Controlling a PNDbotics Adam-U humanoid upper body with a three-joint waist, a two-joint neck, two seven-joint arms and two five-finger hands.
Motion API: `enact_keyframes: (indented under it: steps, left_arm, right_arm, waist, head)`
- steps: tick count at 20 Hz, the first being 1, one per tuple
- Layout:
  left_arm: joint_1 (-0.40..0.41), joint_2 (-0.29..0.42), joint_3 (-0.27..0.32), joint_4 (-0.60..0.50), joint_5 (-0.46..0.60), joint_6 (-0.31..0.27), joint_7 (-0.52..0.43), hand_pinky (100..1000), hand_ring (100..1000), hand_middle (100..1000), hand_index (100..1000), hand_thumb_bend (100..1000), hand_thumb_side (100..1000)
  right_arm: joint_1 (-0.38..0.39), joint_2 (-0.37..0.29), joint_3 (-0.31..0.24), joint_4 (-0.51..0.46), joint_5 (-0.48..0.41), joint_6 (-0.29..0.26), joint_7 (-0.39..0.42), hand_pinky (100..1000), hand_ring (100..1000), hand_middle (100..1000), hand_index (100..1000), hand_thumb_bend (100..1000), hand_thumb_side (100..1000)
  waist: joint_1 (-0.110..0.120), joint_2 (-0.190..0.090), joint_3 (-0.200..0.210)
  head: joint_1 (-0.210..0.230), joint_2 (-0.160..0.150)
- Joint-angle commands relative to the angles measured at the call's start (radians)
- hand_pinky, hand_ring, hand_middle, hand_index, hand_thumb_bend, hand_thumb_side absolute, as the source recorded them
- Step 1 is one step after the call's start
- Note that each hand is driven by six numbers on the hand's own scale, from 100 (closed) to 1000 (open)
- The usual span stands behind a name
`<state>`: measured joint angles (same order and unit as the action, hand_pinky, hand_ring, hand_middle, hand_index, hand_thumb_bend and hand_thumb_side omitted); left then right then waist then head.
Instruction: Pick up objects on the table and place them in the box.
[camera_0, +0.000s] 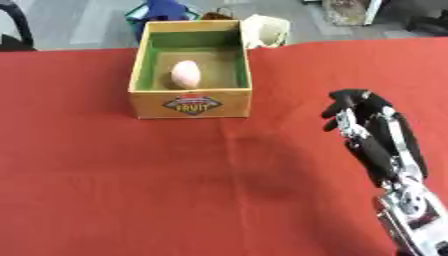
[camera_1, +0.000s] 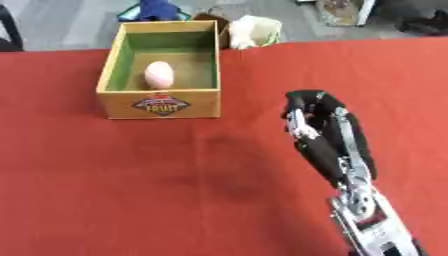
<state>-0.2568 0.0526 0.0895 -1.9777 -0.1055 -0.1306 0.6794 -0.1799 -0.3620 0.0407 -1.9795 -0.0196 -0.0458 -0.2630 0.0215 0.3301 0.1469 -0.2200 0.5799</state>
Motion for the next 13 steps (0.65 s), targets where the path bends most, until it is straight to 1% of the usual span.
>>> enact_keyframes:
  steps: [1, 2, 6, 7, 9, 13]
  left_arm:
    - [-0.011, 0.015, 0.009, -0.022, 0.001, -0.001, 0.005, 448, 468, 377, 505, 100, 670]
    - [-0.011, 0.015, 0.009, -0.022, 0.002, -0.001, 0.005, 448, 468, 377, 505, 100, 669]
    - [-0.010, 0.016, 0.011, -0.022, 0.004, -0.001, 0.006, 447, 468, 377, 506, 100, 670]
    - [-0.010, 0.016, 0.012, -0.022, 0.004, -0.002, 0.006, 447, 468, 377, 506, 100, 669]
    - [-0.010, 0.017, 0.012, -0.022, 0.004, -0.001, 0.006, 447, 468, 377, 506, 100, 669]
    - [-0.008, 0.017, 0.013, -0.022, 0.004, -0.001, 0.006, 446, 467, 377, 506, 100, 668]
  right_arm:
    - [-0.008, -0.003, -0.010, -0.021, -0.006, -0.002, -0.004, 455, 543, 487, 669, 100, 491]
    - [-0.008, -0.002, -0.011, -0.021, -0.006, -0.001, -0.004, 453, 530, 485, 669, 100, 491]
    - [-0.009, 0.001, -0.013, -0.021, -0.008, 0.001, -0.003, 452, 525, 482, 668, 100, 490]
    - [-0.009, 0.002, -0.013, -0.021, -0.009, 0.001, -0.003, 452, 524, 482, 668, 100, 502]
    - [-0.010, 0.001, -0.013, -0.021, -0.011, 0.000, -0.002, 453, 523, 481, 668, 100, 491]
    - [-0.011, 0.001, -0.014, -0.021, -0.015, -0.002, -0.001, 453, 523, 481, 667, 100, 491]
  waist:
    - [-0.003, -0.022, -0.002]
    - [-0.003, -0.023, -0.002]
    - [-0.001, -0.029, -0.002]
    - [-0.001, -0.031, -0.002]
    - [-0.002, -0.034, -0.002]
    - [-0.003, -0.040, -0.002]
  head:
    - [-0.010, 0.012]
    - [-0.010, 0.018]
    - [0.003, 0.053]
    - [0.006, 0.060]
    - [0.010, 0.067]
    - [0.012, 0.067]
